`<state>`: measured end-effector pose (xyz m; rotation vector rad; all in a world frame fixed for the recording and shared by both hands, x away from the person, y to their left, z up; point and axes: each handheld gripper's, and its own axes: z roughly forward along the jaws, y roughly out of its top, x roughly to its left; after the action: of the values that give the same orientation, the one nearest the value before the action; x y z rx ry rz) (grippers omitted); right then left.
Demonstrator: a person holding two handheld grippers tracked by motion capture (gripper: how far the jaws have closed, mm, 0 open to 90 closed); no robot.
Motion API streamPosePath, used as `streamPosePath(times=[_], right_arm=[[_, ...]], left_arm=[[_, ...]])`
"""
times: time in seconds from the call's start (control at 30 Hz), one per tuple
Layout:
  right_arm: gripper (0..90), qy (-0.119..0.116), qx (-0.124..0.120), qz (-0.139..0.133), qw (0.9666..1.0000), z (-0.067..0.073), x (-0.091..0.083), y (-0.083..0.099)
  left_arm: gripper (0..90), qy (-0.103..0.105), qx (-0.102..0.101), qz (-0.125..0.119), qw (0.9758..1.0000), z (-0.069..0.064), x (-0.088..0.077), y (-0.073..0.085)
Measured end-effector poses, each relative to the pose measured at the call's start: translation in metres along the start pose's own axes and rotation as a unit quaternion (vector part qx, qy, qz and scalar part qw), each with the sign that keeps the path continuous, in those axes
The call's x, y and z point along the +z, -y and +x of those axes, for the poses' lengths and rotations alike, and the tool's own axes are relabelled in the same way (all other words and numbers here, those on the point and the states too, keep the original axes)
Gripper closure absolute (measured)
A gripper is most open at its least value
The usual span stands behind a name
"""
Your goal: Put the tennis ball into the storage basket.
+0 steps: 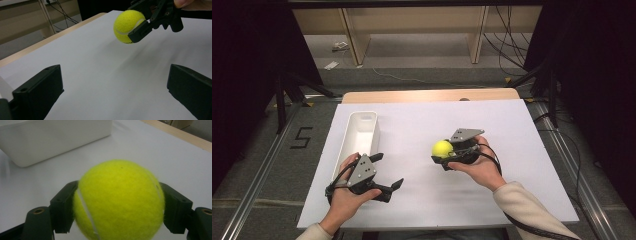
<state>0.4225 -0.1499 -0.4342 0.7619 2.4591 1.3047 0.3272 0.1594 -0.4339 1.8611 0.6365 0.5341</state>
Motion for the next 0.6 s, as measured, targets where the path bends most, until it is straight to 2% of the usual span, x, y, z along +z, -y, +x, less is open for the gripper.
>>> streamPosePath(times=[0.6], right_arm=[[26.0, -0.003, -0.003, -0.003, 1.0000, 0.0024, 0.0057, -0.0063]], left_arm=[[0.0, 0.000, 0.000, 0.000, 1.0000, -0.0001, -0.0002, 0.0000]])
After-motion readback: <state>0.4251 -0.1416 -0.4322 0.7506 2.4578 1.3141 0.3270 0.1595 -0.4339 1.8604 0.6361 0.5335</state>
